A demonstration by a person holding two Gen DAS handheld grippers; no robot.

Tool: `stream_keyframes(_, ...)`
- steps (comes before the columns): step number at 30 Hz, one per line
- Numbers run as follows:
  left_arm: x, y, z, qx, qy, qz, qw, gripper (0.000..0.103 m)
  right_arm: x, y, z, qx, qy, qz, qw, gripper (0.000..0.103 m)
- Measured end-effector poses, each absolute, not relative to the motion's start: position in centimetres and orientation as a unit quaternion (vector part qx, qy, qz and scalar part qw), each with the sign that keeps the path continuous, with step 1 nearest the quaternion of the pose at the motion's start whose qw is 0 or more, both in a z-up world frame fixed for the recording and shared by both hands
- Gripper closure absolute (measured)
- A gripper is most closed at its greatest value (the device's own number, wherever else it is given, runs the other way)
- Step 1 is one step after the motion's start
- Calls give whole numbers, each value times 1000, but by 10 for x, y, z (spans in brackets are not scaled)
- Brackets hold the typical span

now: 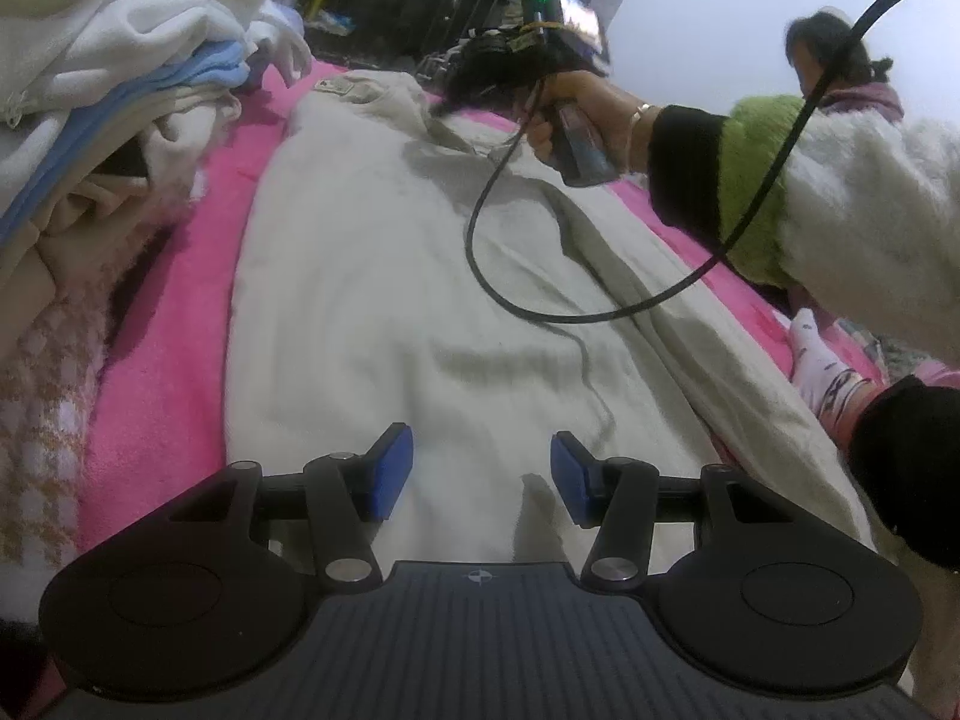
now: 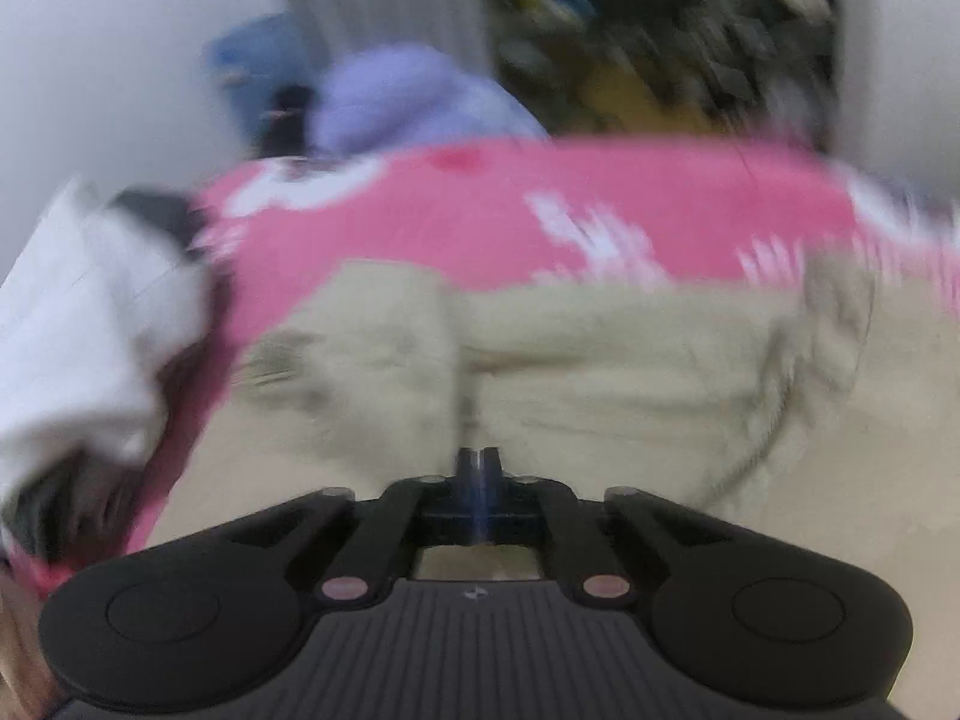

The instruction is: Fold clothes

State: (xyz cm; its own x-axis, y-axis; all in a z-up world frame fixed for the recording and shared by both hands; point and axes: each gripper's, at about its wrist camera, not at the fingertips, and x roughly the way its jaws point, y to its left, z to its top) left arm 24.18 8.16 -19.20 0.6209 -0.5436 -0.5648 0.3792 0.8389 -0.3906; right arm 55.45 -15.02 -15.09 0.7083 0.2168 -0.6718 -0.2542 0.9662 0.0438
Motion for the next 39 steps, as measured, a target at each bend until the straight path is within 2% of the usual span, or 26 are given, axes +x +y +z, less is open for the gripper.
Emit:
stream_keyframes(2, 241, 81, -192, -115, 350, -258, 893, 52, 524, -129, -142, -126, 280, 149, 940, 102)
stream_keyframes(4, 241, 81, -192, -112, 349, -258, 894, 52, 505, -116, -143, -180, 229, 168, 942, 102)
stream_keyframes(7, 240, 80, -192, -106, 346, -258, 896, 52, 495, -103, -152, -229, 229, 195, 926, 102)
stream_keyframes(9, 240, 81, -193, -106, 346, -259, 896, 52, 497, -105, -155, -210, 243, 196, 926, 102)
stream_keyframes(12, 240, 82, -193, -107, 345, -260, 896, 52, 516, -136, -144, -95, 250, 141, 953, 98)
stream_keyframes(13, 240, 83, -193, -107, 344, -260, 896, 52, 526, -149, -140, -54, 253, 123, 958, 85)
stream_keyframes(14, 240, 82, -193, -106, 344, -260, 896, 52, 537, -158, -139, -20, 265, 113, 958, 66)
stream_keyframes(16, 239, 82, -194, -105, 343, -260, 897, 51, 561, -162, -143, 0, 297, 105, 949, 49)
stream_keyframes(17, 239, 81, -193, -104, 342, -260, 897, 51, 573, -158, -147, -7, 319, 99, 942, 50)
stream_keyframes(18, 239, 81, -193, -103, 341, -260, 897, 51, 580, -154, -151, -14, 336, 99, 937, 55)
stream_keyframes(19, 238, 81, -193, -102, 341, -260, 898, 51, 584, -151, -154, -19, 350, 100, 931, 89)
stream_keyframes(20, 238, 81, -193, -103, 341, -260, 898, 51, 578, -143, -153, -38, 339, 108, 934, 101)
stream_keyframes(22, 239, 82, -194, -104, 341, -261, 897, 51, 556, -124, -147, -89, 295, 129, 943, 101)
stream_keyframes(27, 239, 83, -194, -106, 341, -261, 897, 51, 479, -62, -181, -382, 184, 187, 886, 98)
stream_keyframes(30, 239, 83, -193, -105, 341, -261, 897, 51, 454, -47, -211, -499, 161, 211, 825, 77)
stream_keyframes(31, 239, 83, -193, -104, 341, -261, 897, 51, 450, -48, -214, -508, 161, 217, 818, 71)
stream_keyframes(34, 240, 84, -193, -101, 340, -261, 898, 51, 441, -52, -216, -514, 166, 236, 808, 70)
stream_keyframes(39, 240, 84, -193, -102, 339, -262, 898, 50, 455, -86, -177, -346, 267, 290, 851, 63)
